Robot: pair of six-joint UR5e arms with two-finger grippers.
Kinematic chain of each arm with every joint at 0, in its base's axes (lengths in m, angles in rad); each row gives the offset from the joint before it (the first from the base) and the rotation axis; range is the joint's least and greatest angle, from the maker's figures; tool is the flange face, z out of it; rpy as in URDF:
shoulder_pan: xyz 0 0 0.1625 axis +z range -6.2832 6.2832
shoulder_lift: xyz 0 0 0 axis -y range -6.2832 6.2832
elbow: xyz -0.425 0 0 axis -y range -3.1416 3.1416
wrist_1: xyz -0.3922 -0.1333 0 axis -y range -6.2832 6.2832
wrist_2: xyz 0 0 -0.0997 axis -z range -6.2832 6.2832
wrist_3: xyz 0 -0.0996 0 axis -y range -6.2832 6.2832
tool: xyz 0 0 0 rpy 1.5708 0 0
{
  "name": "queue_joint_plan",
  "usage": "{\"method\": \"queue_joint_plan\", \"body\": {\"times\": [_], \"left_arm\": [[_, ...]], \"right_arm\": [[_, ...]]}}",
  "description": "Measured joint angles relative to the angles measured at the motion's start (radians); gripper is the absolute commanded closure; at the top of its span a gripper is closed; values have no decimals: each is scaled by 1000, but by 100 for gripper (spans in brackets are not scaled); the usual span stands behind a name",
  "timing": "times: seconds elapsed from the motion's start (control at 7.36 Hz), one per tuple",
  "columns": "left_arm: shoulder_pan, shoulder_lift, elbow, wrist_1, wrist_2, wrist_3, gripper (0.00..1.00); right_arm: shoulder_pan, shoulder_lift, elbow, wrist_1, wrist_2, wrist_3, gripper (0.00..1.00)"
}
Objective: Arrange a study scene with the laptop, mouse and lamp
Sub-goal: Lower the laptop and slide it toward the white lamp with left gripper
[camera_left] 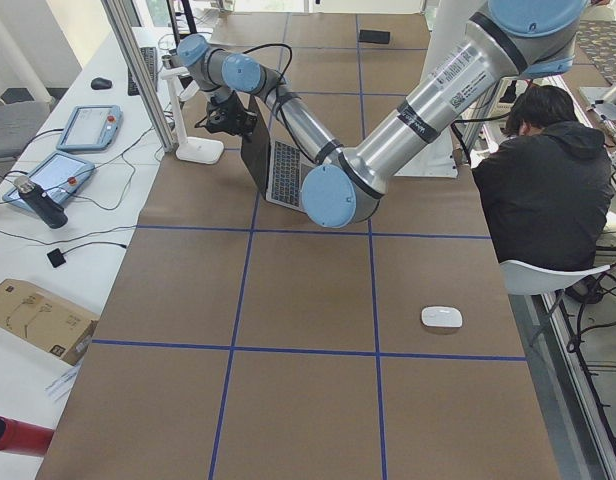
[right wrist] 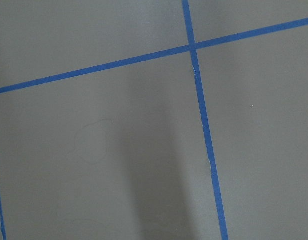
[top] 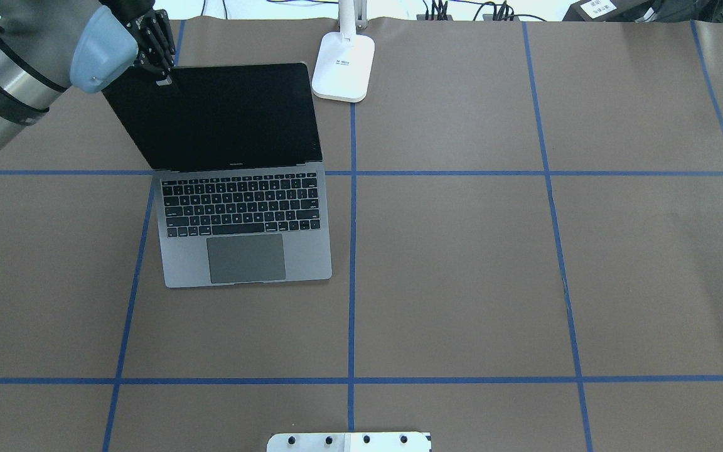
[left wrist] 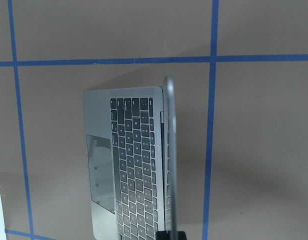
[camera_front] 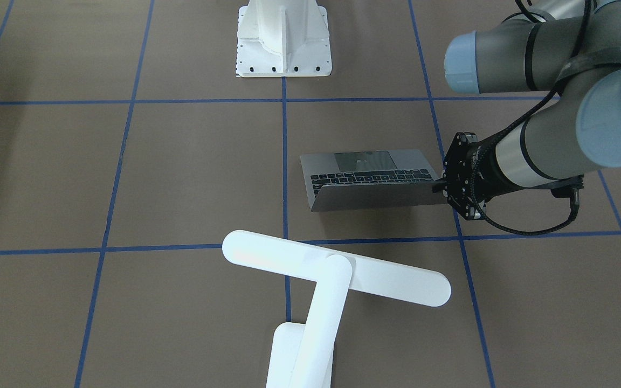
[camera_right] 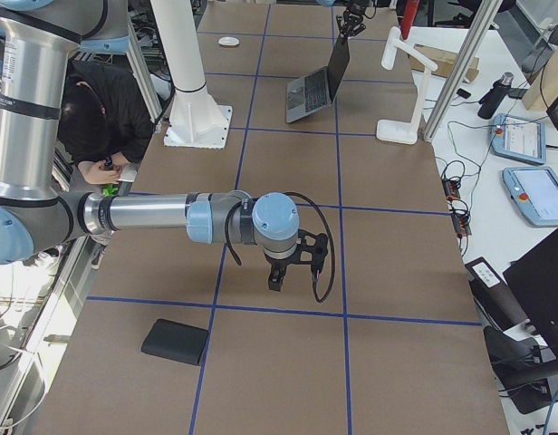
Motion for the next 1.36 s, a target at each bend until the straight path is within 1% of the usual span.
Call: {"method": "queue_joint_plan", "body": {"times": [0.41, 0.95, 1.36], "left_arm": [[1, -40, 107, -87, 2, -2, 100], [-1, -58, 174, -182, 3, 2, 100], [-1, -71, 252, -300, 4, -47, 100]], "right_arm": [[0, 8, -9, 0, 0, 3, 1], [-1, 23, -27, 0, 1, 4, 1], [-1, 23, -28, 0, 2, 3, 1]]}}
